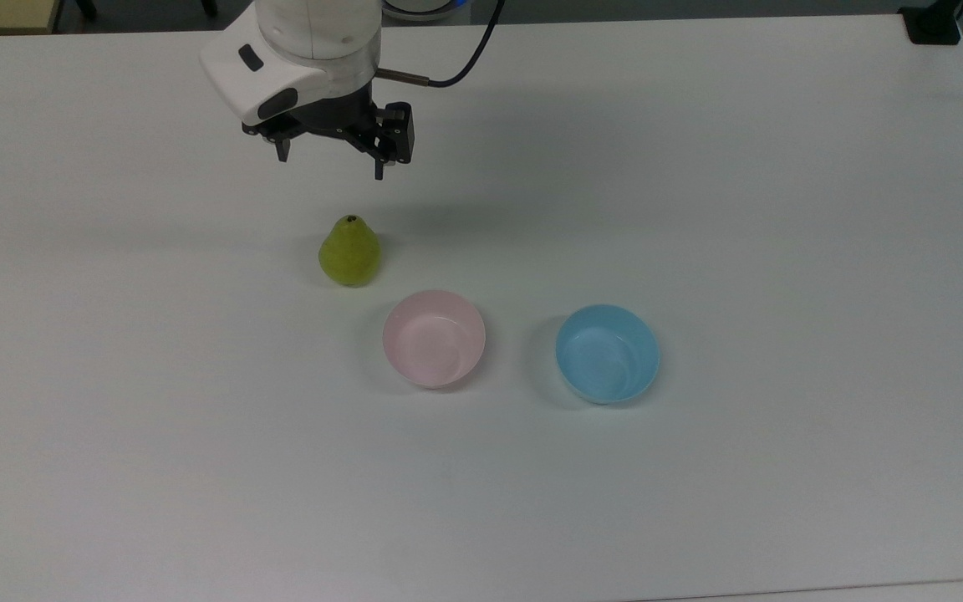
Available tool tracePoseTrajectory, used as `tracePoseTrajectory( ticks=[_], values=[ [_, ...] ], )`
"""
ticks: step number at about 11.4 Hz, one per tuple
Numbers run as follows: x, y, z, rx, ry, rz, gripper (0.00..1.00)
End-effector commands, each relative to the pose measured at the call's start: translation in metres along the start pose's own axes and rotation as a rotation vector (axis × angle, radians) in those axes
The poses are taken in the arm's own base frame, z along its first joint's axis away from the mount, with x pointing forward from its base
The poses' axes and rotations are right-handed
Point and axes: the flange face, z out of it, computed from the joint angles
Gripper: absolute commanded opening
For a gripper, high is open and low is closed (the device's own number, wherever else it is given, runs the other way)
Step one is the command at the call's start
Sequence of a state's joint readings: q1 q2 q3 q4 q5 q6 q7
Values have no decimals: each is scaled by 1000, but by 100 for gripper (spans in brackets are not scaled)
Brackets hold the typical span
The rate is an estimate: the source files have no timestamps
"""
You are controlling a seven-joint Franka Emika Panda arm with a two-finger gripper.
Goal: Place the pear in the bowl
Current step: 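Lower the open gripper down onto the green pear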
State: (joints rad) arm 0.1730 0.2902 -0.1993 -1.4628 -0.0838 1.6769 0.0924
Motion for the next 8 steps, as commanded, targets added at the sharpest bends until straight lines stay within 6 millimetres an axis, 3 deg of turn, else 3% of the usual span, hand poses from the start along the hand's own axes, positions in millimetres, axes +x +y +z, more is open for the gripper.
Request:
tracePoseTrajectory(
  ticks=[1, 8],
  values=[
    [-15, -4, -1, 19, -40, -27, 100],
    [-15, -12, 2, 59, -50, -53, 100]
  ],
)
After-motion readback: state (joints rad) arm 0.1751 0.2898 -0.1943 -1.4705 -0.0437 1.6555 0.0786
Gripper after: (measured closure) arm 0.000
